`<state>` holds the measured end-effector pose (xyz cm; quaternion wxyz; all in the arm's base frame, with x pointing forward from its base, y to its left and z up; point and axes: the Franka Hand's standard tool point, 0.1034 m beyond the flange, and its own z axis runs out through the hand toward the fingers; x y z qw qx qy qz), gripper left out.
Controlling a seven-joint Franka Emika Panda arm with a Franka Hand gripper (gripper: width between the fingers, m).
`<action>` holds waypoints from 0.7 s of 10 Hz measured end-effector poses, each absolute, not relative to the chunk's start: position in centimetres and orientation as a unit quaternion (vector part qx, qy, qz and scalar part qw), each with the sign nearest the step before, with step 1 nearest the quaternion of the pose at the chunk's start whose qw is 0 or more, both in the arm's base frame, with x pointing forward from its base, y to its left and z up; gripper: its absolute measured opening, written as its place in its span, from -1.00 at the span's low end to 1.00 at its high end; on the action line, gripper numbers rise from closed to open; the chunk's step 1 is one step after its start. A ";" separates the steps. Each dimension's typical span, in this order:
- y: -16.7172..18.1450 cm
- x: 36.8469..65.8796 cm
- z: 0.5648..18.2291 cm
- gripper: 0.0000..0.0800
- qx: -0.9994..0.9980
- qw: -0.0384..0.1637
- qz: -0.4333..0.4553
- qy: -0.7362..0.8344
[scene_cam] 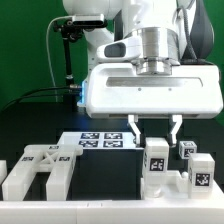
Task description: Assemble chair
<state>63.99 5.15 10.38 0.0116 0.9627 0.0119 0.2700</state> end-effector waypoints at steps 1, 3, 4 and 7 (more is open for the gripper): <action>5.4 63.8 10.2 -0.28 0.963 0.011 0.267 0.014; 5.5 63.7 10.5 -0.28 0.964 0.010 0.266 0.016; 5.5 63.7 10.4 -0.28 0.964 0.011 0.266 0.017; 5.5 63.6 9.2 -0.28 0.964 0.014 0.263 0.019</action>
Offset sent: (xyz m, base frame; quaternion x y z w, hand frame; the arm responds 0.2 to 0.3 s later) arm -0.0119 0.0025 0.0031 0.0140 -0.0097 0.0002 0.9999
